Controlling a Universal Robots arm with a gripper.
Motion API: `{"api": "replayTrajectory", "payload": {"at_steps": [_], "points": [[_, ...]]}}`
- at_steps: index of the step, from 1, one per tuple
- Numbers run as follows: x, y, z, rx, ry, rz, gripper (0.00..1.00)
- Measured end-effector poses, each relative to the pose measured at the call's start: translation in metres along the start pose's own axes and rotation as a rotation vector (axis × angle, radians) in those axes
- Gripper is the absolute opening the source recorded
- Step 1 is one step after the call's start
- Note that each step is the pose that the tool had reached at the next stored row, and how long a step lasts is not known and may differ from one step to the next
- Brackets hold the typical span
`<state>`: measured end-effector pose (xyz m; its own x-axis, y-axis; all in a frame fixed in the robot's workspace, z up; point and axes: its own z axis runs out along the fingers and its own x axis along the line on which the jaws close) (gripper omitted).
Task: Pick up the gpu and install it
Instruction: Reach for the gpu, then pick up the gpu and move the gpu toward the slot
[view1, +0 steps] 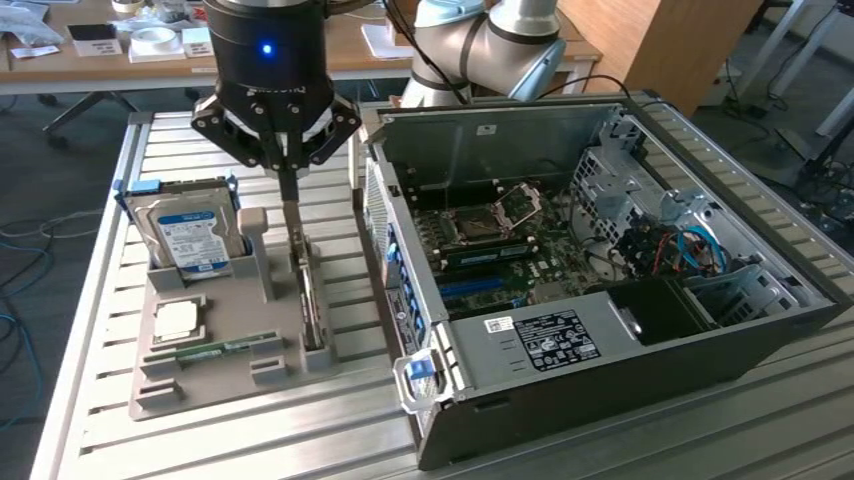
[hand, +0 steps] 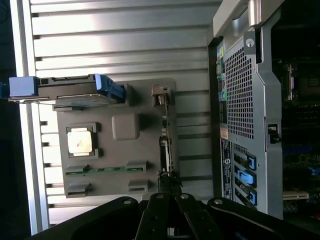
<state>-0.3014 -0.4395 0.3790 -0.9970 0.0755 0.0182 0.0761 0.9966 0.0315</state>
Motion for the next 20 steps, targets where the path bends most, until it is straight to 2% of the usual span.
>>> {"api": "replayTrajectory", "payload": {"at_steps": [20], "points": [[-0.0001, -0.0022, 0.0005, 0.0001, 0.0005, 0.0, 0.11]]}}
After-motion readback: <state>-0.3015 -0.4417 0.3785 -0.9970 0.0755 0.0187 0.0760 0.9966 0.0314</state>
